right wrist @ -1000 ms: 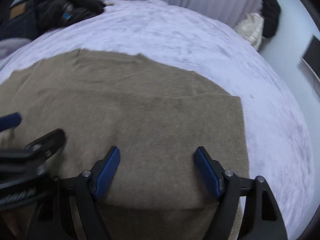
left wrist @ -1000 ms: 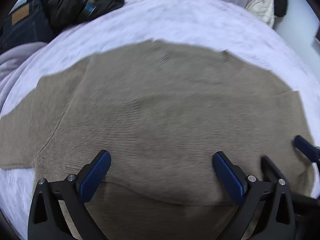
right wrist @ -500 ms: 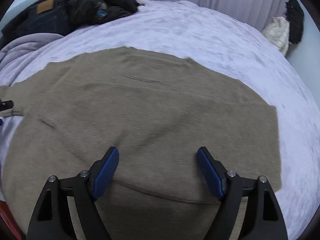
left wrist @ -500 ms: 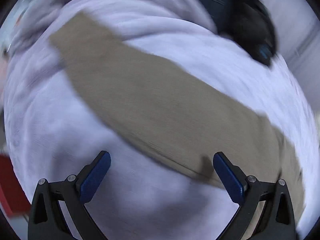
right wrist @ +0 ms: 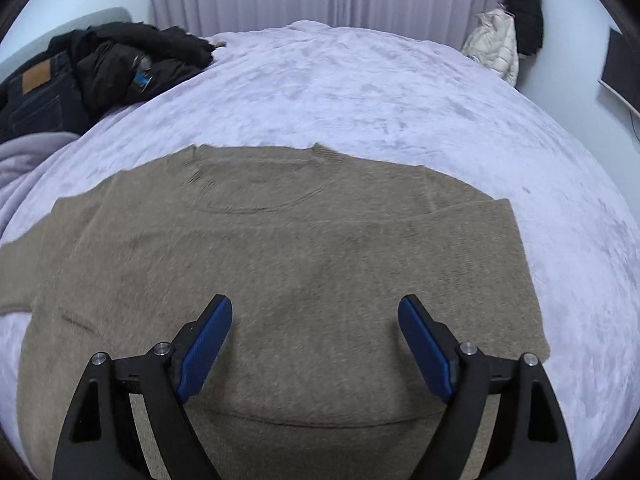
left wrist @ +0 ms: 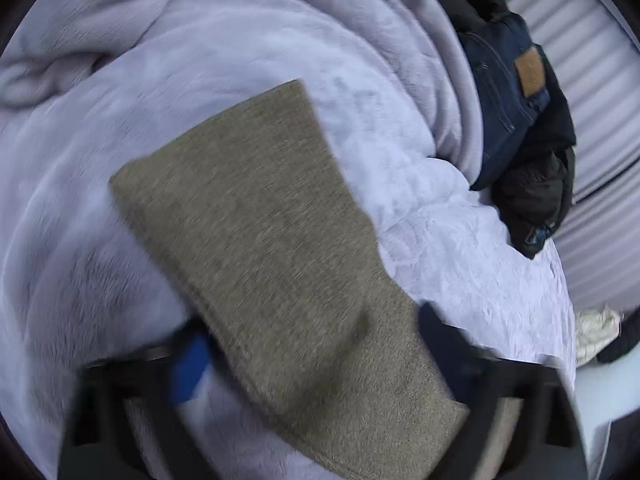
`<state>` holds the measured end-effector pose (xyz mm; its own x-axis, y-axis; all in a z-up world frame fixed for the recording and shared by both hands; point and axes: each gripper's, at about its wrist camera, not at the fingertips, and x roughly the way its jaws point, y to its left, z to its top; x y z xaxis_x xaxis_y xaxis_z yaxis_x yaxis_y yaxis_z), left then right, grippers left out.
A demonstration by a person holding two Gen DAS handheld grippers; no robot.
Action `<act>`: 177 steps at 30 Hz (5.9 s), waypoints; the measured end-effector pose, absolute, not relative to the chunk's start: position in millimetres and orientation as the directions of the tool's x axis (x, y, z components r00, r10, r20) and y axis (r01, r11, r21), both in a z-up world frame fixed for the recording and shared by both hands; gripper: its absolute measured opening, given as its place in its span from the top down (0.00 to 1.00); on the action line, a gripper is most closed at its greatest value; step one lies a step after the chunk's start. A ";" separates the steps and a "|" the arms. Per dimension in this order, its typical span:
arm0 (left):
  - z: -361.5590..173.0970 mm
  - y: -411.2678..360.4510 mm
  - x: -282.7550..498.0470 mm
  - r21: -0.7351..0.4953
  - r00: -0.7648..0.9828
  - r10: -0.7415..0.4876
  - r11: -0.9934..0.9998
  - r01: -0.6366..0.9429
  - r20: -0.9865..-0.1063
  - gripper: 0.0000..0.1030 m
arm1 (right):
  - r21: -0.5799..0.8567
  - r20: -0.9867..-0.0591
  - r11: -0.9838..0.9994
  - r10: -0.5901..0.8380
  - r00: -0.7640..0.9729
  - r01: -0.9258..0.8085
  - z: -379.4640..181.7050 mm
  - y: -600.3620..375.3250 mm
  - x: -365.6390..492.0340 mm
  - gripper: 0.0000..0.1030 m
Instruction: Fold small clothes
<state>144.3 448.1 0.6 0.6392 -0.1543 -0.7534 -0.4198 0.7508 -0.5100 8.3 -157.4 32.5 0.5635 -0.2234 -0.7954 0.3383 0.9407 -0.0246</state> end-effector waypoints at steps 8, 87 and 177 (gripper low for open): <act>1.2 466.4 130.2 -0.560 0.650 -0.223 0.740 -0.372 -0.726 0.89 | -0.192 -0.838 0.889 -0.369 0.401 0.416 15.6 -127.8 55.9 0.15; 76.8 -40.2 70.5 -0.186 0.509 -0.323 0.935 0.303 -0.798 0.06 | 0.417 -0.682 0.883 0.146 0.717 0.217 55.6 -306.5 -97.4 0.15; 39.6 15.3 -35.4 0.131 0.576 -0.194 0.871 0.473 -0.794 0.01 | -0.200 -0.739 0.918 0.089 0.668 -0.343 35.1 -77.4 -111.3 0.11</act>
